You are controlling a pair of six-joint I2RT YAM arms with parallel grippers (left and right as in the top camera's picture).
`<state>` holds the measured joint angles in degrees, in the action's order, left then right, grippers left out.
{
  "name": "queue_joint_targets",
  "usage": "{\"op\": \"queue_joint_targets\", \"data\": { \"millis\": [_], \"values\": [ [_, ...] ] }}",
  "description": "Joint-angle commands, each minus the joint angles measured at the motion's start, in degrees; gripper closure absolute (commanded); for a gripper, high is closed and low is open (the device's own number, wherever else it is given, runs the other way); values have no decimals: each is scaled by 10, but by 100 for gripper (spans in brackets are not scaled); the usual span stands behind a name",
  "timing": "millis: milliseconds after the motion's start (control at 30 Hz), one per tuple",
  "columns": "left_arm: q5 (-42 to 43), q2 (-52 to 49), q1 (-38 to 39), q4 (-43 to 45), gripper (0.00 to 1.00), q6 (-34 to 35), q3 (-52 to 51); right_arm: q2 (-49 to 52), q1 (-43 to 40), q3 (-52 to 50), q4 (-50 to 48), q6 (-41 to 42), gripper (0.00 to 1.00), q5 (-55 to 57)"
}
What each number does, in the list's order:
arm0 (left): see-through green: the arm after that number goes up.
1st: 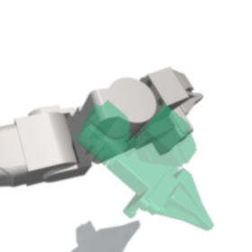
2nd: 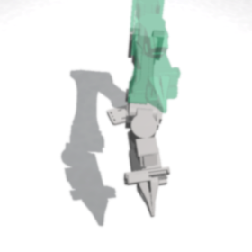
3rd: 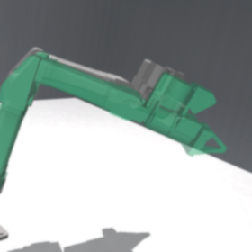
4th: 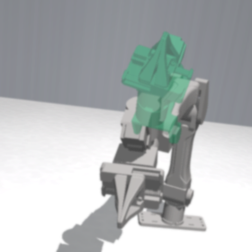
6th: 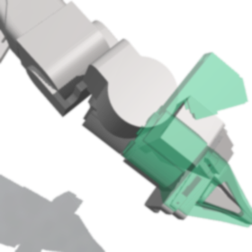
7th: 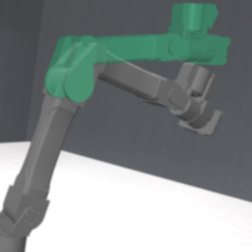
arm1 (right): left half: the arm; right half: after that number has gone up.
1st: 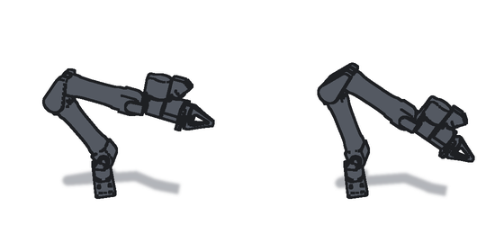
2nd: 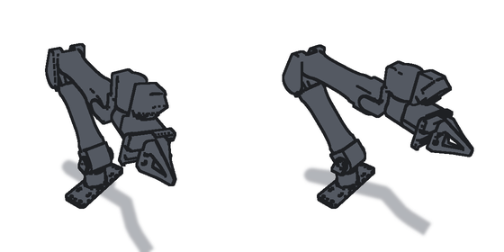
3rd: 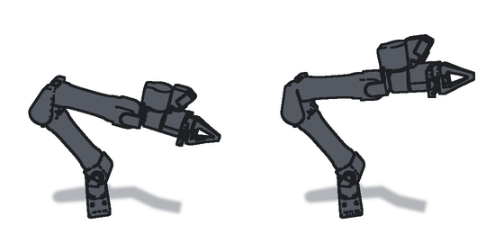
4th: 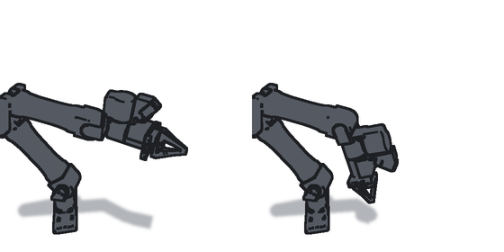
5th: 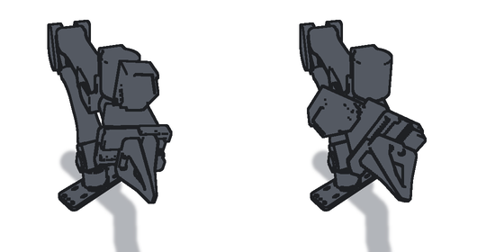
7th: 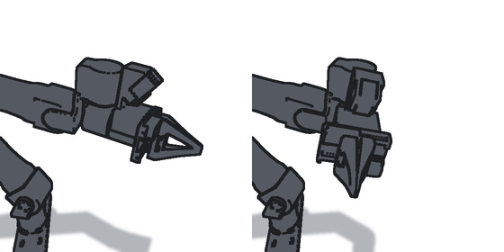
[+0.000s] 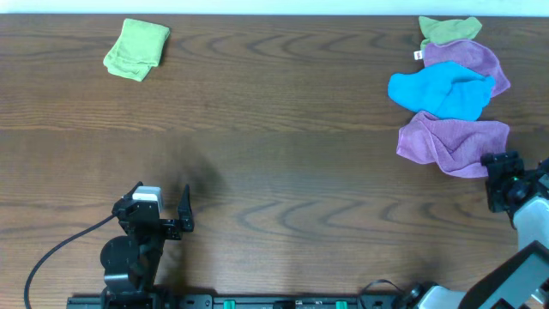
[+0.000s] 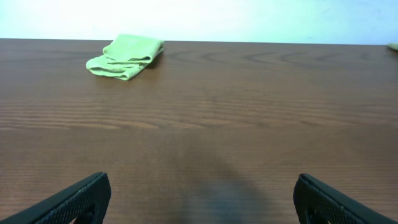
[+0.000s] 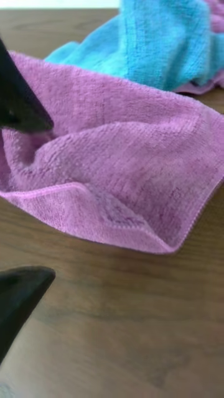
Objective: Fold the cloth
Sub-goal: 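Reach the right gripper to the pink cloth on the right stack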
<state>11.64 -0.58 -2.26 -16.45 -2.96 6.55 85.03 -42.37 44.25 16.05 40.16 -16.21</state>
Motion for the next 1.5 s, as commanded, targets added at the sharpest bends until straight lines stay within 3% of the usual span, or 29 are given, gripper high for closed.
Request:
{"op": "queue_joint_targets", "data": {
  "millis": [0, 233, 300, 367, 400, 433, 467, 633, 833, 933, 1167, 1467],
  "values": [
    [-2, 3, -4, -4, 5, 3, -13, 6, -10, 8, -2, -4, 42, 14],
    [-2, 3, -4, -4, 5, 3, -13, 31, -10, 8, -7, -6, 47, 14],
    [-2, 3, -4, -4, 5, 3, -13, 37, -10, 8, -9, -6, 53, 14],
    [-2, 3, -4, -4, 5, 3, -13, 40, -10, 8, -15, -6, 69, 14],
    [-2, 3, -4, -4, 5, 3, -13, 41, -11, 8, -19, -5, 91, 14],
    [-2, 3, -4, -4, 5, 3, -13, 41, -12, 8, -23, -3, 99, 9],
    [-2, 3, -4, -4, 5, 3, -13, 41, -12, 9, -28, -1, 99, -3],
    [-2, 3, -4, -4, 5, 3, -13, 40, -11, 34, -40, -1, 99, -79],
    [-2, 3, -4, -4, 5, 3, -13, 40, -8, 85, 25, -31, 99, -75],
    [-2, 3, -4, -4, 5, 3, -13, 40, -10, 92, 73, -36, 44, -66],
    [-2, 3, -4, -4, 5, 3, -13, 40, -23, 92, 156, -35, 43, -45],
    [-2, 3, -4, -4, 5, 3, -13, 43, -46, 92, 135, -36, 47, -7]
  ]
}}
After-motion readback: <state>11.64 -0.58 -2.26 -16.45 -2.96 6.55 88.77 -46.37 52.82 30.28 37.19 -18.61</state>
